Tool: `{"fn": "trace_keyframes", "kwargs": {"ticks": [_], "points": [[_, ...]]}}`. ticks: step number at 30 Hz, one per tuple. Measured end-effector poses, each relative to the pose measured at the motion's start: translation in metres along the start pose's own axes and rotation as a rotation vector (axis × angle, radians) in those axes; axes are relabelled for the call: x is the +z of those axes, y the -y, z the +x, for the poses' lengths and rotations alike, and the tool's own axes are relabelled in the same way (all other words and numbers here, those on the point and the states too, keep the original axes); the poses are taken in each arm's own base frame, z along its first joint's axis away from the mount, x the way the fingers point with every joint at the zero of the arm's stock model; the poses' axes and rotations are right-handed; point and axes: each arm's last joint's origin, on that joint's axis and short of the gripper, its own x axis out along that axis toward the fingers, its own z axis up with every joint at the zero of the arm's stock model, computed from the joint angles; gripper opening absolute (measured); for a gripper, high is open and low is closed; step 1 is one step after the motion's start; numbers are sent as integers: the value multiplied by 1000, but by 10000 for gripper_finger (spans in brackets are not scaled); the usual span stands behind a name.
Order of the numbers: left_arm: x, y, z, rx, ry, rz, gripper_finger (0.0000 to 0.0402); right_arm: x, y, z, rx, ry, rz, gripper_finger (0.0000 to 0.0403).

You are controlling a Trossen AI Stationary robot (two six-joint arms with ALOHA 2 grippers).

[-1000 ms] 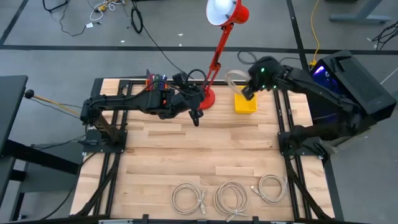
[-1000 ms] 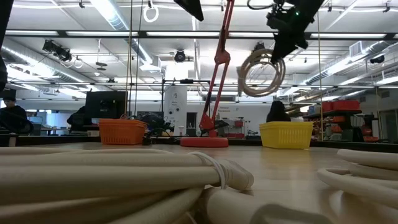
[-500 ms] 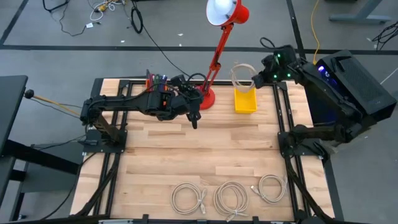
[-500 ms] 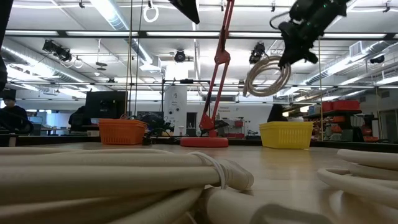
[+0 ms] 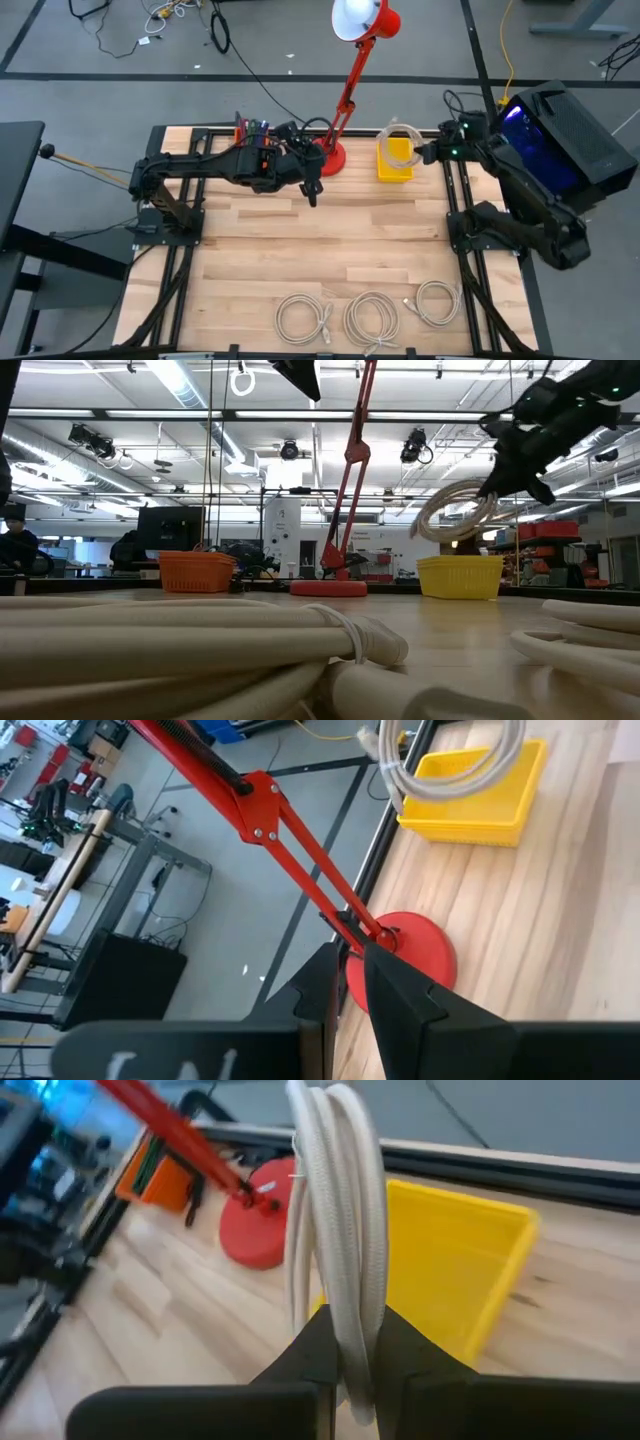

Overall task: Pick & Place USB Port
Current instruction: Put the white HDMI cable into the yellow bin

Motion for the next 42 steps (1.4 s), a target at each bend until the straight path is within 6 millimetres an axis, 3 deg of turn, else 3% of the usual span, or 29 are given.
{"fn": "trace_keyframes", "kwargs": {"ticks": [6,17,42], "points": [[0,-1,1,4,0,-5,57,-7,-1,-10,1,31,48,25],[0,0,1,-30,4,-6,57,-17,3,-4,-128,38,68,25],[0,-3,4,-40,1,4,57,-44,28,24,-133,98,211,25]]}}
